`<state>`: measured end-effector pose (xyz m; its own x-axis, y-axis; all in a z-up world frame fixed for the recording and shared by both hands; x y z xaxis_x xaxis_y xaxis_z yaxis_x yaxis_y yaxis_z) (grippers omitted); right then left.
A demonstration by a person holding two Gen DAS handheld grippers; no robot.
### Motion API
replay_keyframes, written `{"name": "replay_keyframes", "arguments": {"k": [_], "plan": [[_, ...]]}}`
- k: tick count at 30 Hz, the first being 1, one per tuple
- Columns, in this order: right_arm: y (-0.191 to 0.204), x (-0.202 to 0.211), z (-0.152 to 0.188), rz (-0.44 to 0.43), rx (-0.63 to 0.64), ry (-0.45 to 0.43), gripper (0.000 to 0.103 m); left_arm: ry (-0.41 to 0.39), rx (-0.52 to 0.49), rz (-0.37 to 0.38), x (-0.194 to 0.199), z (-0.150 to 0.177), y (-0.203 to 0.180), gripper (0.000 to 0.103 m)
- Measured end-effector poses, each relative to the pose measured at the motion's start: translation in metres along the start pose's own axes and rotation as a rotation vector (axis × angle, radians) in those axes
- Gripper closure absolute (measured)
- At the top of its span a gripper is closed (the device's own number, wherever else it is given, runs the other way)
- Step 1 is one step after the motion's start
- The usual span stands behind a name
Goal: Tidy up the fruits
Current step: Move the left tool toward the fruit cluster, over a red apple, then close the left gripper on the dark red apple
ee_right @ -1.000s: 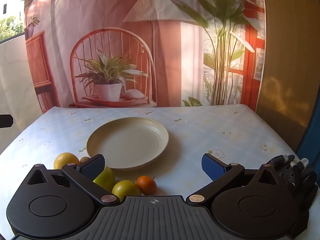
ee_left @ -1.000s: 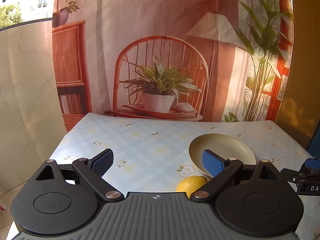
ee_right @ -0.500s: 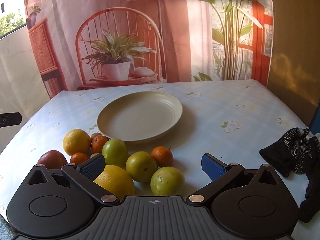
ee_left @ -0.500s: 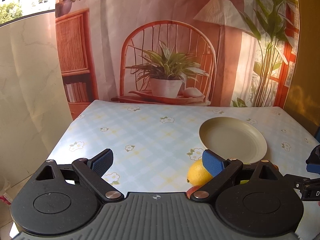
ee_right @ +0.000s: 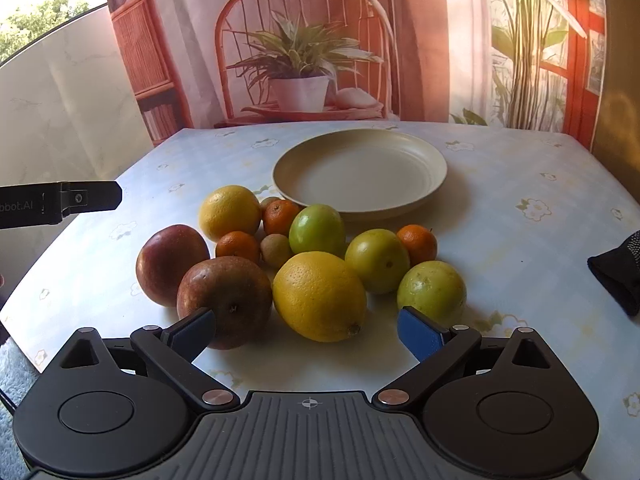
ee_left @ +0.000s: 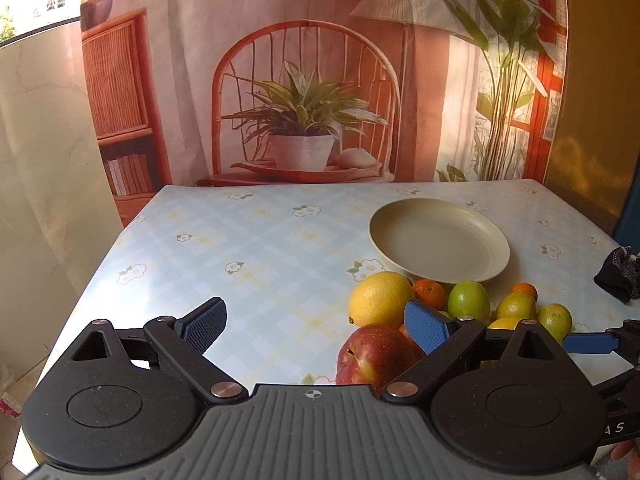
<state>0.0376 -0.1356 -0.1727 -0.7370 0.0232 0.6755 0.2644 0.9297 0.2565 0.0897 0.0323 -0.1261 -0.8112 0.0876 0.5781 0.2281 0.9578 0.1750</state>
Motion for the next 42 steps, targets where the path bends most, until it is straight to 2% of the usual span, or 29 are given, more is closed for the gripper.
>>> {"name": "replay_keyframes", "arguments": {"k": [6,8,12,16,21,29,36,42], "plan": [[0.010,0.001,0.009,-0.023,0.035,0.021,0.006,0.015,0.005,0.048,-0.001,0.008,-0.006,0.006],[0.011,-0.001,0.011,-0.030,0.036,0.032,0.010,0.018,0.012,0.070,-0.003,0.009,-0.005,0.006],[0.009,-0.006,0.015,-0.049,0.021,0.056,0.017,0.010,-0.037,0.060,-0.002,0.011,-0.012,0.015],[0.007,-0.011,0.018,-0.081,0.008,0.088,0.026,0.028,-0.064,0.100,-0.006,0.013,-0.017,0.023],[0.011,-0.018,0.020,-0.123,0.029,0.125,0.029,0.044,-0.096,0.153,-0.009,0.017,-0.025,0.030],[0.019,-0.025,0.020,-0.161,0.060,0.117,0.034,0.048,-0.062,0.163,-0.014,0.019,-0.020,0.031],[0.023,-0.031,0.019,-0.187,0.090,0.101,0.036,0.052,-0.120,0.216,-0.019,0.014,-0.037,0.031],[0.027,-0.035,0.021,-0.198,0.110,0.075,0.036,0.037,-0.126,0.234,-0.021,0.008,-0.045,0.032]]}}
Point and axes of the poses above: each gripper's, at about its wrist camera, not at the fingertips, and x roughly against the way its jaws point, y to its left, z to its underside, the point moved 2 cm from there along -x, roughly the way its jaws point, and after that the axes turned 8 degrees about -x, right-handed, at the moved point
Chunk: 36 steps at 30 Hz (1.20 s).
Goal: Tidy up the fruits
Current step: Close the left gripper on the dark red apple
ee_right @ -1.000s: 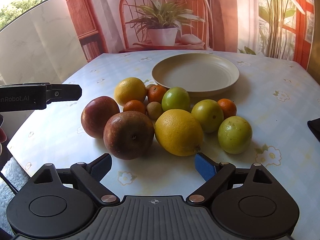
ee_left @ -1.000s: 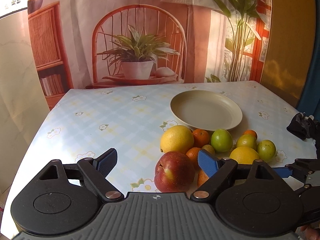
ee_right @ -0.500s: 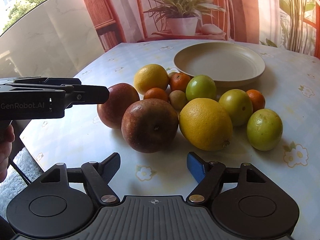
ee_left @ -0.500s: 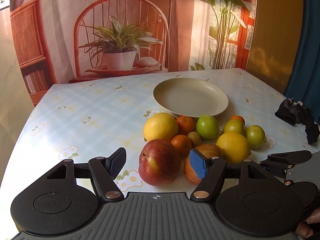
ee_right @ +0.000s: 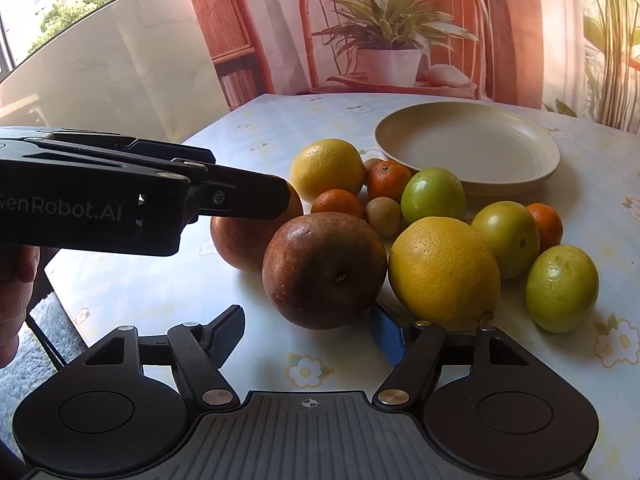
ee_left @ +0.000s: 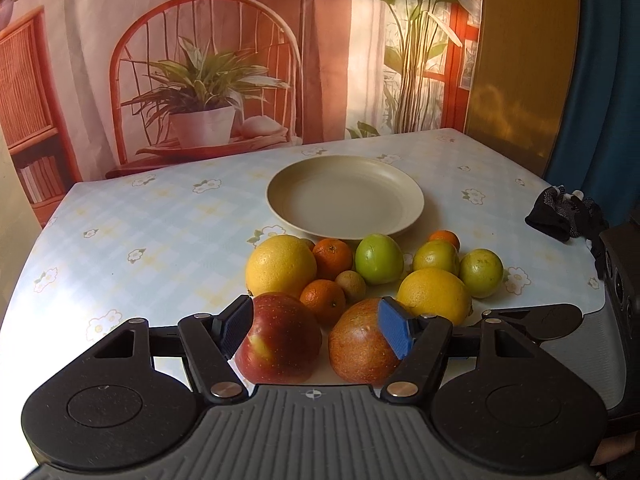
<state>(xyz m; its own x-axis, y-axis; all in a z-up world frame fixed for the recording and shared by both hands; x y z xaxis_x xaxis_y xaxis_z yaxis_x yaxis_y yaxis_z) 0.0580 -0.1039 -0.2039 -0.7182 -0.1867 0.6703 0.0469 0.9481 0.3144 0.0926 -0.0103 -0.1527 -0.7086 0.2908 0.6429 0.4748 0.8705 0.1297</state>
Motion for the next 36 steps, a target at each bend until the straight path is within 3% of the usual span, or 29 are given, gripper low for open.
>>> {"name": "replay_keyframes", "arguments": {"k": [7,12,14,18,36], "plan": [[-0.004,-0.003,-0.001,-0.002,-0.003,-0.027,0.036,0.005,-0.001,0.029,-0.009,-0.005,-0.004,0.026],[-0.005,-0.005,-0.001,0.002,0.002,-0.043,0.036,0.023,-0.017,0.098,-0.020,-0.008,-0.009,0.027],[-0.004,-0.006,0.000,0.005,0.005,-0.049,0.036,0.029,-0.038,0.120,-0.024,-0.008,-0.013,0.030],[-0.005,-0.005,0.000,0.029,0.004,-0.065,0.048,0.074,-0.067,0.175,-0.036,-0.006,-0.018,0.055],[-0.004,0.019,0.005,0.059,0.031,0.011,0.048,0.128,0.099,0.306,-0.038,0.003,-0.012,0.058]]}}
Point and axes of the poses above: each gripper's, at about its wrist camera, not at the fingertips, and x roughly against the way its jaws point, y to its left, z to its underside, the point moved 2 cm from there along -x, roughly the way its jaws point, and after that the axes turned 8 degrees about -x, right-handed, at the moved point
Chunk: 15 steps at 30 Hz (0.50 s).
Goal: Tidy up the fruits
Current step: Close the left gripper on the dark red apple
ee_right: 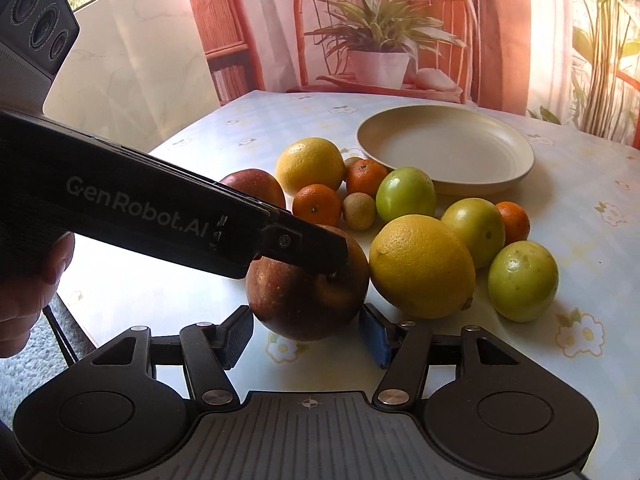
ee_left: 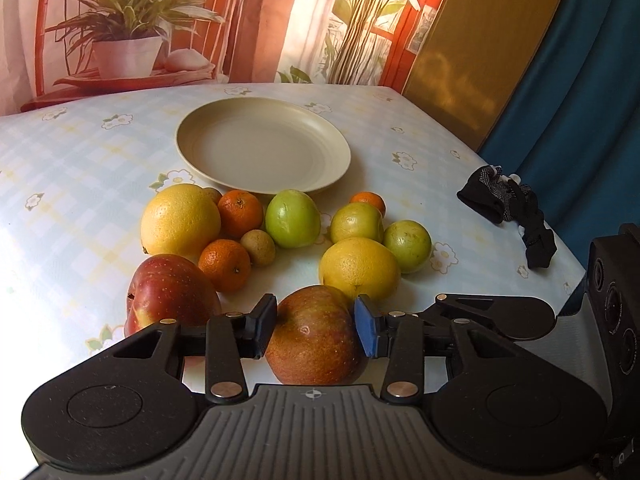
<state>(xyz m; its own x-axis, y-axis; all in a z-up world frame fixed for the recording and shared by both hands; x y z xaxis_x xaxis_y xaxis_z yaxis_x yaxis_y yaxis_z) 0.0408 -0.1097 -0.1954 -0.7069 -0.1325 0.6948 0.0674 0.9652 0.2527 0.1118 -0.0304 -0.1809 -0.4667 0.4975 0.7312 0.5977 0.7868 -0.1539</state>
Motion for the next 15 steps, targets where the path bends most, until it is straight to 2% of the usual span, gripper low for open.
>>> {"name": "replay_keyframes", "arguments": {"k": [7,15], "plan": [[0.007,0.004,0.000,0.001,0.041,-0.004,0.048,-0.005,0.076,0.001,0.005,0.008,0.010,0.058],[0.008,0.007,0.000,-0.021,0.049,-0.007,0.047,-0.002,0.100,-0.048,0.018,0.012,0.017,0.058]]}}
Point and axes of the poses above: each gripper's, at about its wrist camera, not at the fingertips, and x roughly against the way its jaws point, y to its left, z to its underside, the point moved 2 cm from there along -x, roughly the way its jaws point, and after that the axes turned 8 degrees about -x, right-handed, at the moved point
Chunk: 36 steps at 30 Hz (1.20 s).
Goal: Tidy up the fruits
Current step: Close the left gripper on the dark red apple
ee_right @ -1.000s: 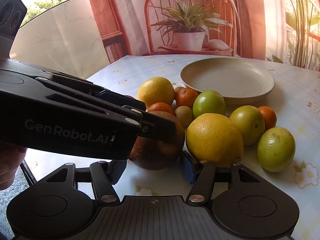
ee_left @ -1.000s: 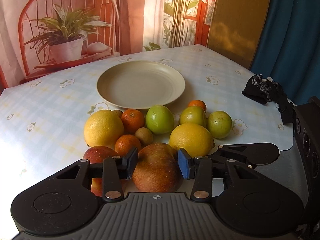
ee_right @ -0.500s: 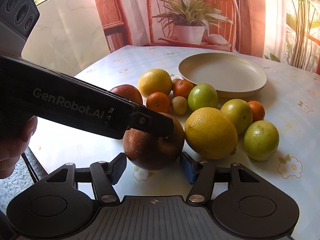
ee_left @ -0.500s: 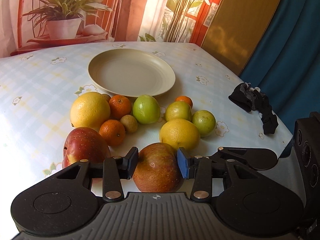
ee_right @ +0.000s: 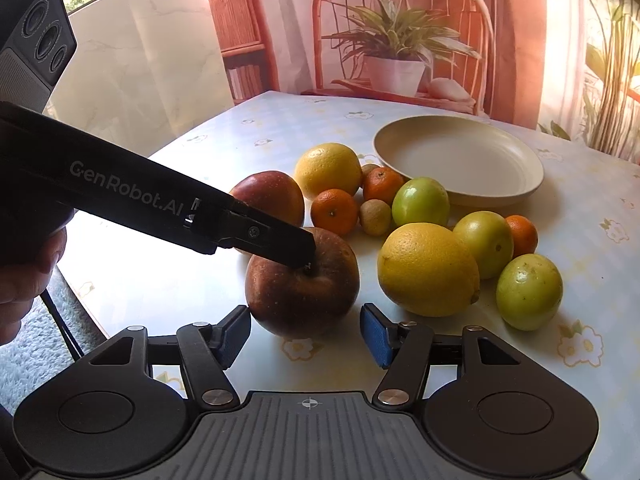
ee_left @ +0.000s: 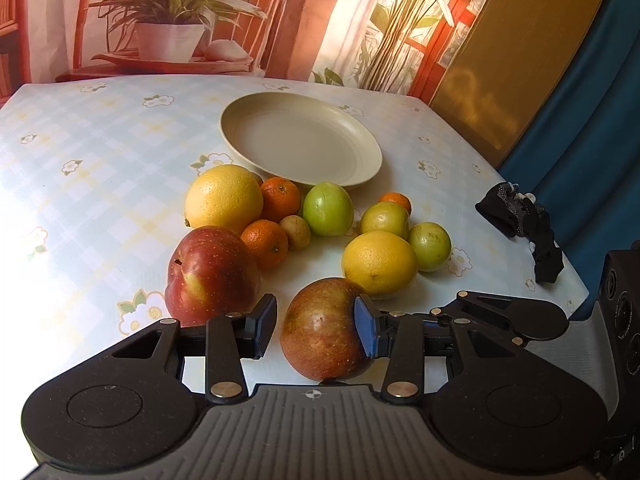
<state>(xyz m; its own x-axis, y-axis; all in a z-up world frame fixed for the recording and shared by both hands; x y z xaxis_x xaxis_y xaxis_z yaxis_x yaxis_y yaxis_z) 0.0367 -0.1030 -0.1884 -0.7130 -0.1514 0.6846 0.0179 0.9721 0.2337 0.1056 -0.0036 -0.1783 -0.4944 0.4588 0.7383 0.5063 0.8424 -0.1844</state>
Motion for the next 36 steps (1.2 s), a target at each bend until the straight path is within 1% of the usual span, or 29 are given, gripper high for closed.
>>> {"name": "replay_keyframes", "arguments": {"k": [2,5,11,16,20,24,29,36], "plan": [[0.001,0.000,0.000,-0.007,0.006,-0.005,0.046,-0.006,0.026,-0.015,0.004,0.002,0.006,0.058],[0.002,-0.001,-0.001,-0.022,0.016,-0.011,0.046,-0.011,0.066,-0.016,0.007,0.004,0.013,0.058],[0.006,-0.007,-0.006,-0.033,0.066,-0.038,0.042,-0.021,0.112,-0.022,0.011,0.008,0.023,0.058],[0.008,-0.010,-0.007,-0.036,0.082,-0.047,0.044,-0.024,0.180,0.001,0.010,0.011,0.030,0.058],[0.005,-0.009,-0.006,-0.039,0.067,-0.048,0.045,-0.022,0.241,0.026,0.008,0.012,0.037,0.058],[0.004,-0.008,-0.004,-0.040,0.065,-0.049,0.045,-0.025,0.253,0.044,0.004,0.010,0.035,0.058],[0.004,-0.008,-0.004,-0.040,0.066,-0.049,0.045,-0.005,0.261,0.068,-0.006,0.009,0.031,0.058],[0.002,-0.012,-0.002,-0.034,0.061,-0.034,0.043,-0.001,0.330,0.124,-0.016,0.015,0.036,0.057]]}}
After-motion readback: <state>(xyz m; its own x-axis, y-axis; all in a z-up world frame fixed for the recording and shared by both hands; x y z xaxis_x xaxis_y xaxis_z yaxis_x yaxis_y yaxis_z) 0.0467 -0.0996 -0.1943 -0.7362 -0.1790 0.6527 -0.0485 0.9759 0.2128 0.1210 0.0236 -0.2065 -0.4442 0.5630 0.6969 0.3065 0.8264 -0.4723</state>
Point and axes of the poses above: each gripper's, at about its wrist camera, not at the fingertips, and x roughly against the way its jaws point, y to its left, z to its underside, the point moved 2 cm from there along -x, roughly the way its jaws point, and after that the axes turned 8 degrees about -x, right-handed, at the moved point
